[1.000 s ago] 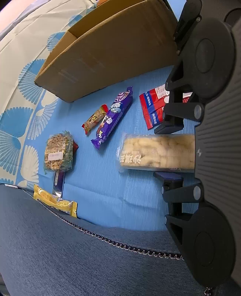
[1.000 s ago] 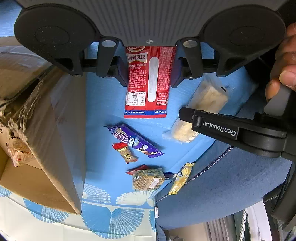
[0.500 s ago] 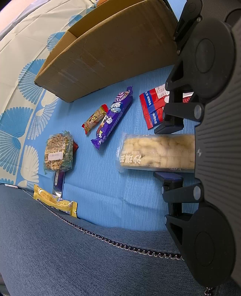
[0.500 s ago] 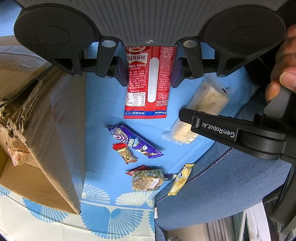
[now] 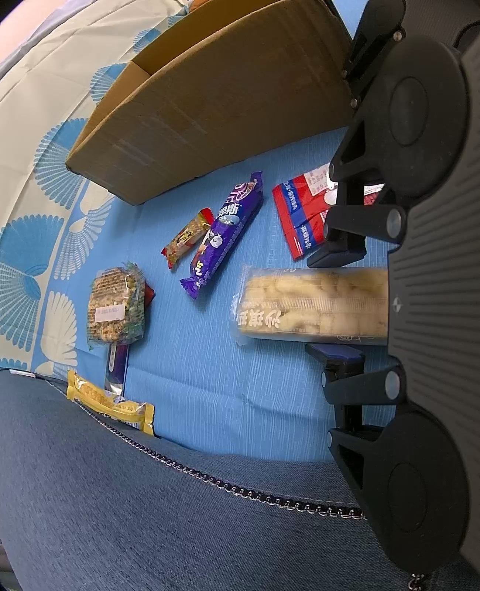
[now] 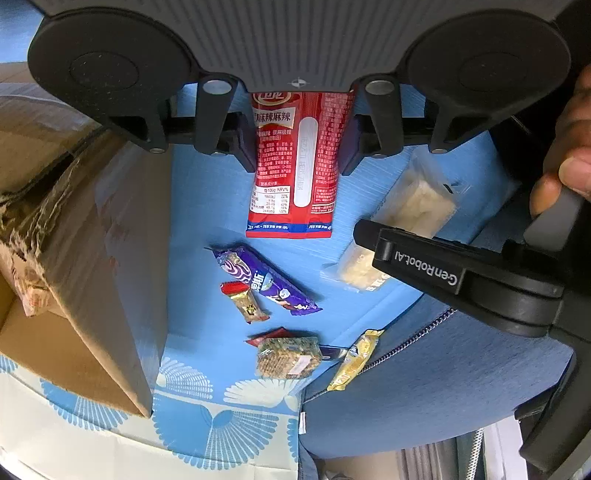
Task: Organize snacks
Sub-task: 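Lift the nougat bar with the left tool while the right tool lifts the red wafer pack, then carry the nougat bar and red wafer pack over the box and open both tools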
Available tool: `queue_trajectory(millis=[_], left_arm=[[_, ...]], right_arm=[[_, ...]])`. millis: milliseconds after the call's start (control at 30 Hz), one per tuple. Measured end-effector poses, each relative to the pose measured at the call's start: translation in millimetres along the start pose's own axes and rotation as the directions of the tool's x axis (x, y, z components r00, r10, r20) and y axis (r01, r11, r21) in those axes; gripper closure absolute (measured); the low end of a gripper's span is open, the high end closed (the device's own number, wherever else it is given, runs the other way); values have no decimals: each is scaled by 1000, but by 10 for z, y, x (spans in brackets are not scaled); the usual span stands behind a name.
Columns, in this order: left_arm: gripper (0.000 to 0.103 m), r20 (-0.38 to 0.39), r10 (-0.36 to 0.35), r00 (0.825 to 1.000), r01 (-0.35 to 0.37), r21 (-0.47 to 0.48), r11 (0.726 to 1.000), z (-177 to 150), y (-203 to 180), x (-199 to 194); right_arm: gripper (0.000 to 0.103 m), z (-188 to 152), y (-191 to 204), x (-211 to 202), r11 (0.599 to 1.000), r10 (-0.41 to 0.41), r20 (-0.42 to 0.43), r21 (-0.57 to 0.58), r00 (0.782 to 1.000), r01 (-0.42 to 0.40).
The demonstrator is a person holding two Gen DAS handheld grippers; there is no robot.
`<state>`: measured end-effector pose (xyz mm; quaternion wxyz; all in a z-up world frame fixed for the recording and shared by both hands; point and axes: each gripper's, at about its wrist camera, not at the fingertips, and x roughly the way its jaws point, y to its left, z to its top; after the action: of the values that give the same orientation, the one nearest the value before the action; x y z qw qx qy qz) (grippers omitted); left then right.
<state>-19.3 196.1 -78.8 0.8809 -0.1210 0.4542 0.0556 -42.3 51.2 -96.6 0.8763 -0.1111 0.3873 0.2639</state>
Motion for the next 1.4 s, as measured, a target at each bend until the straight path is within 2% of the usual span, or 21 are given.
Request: queue_trajectory(millis=[167,400,667,833,1067,1300,1400], left_arm=[[62,17,6,1000,-6,16,1000,-2,-21,-14],[62,122,-16,992,15,5,1000,-5,-20,-174],[63,283,-52,958,68,-44,997,-9,53,-451],[63,344,-44,938,67,-58,996,-4,65,-552],[63,387,-51,921,69,-31,997,-1,12,-610],[63,385,-32,922,41,-17,999,2,-23,-608],[63,377,-18,926,36,-41,998,11,-10,-622]], right_arm=[[58,13,10,-54,1000,-7,26,-10,1000,7],[59,72,-25,-177,1000,-13,82,6,997,12],[59,181,23,-418,1000,-1,171,-23,985,5],[59,274,28,-607,1000,13,232,-31,973,-6],[59,386,-35,-887,999,33,305,-41,952,-22],[59,482,-126,-1063,999,32,369,-51,929,-14],[59,514,-209,-1115,999,31,383,-33,923,-20]])
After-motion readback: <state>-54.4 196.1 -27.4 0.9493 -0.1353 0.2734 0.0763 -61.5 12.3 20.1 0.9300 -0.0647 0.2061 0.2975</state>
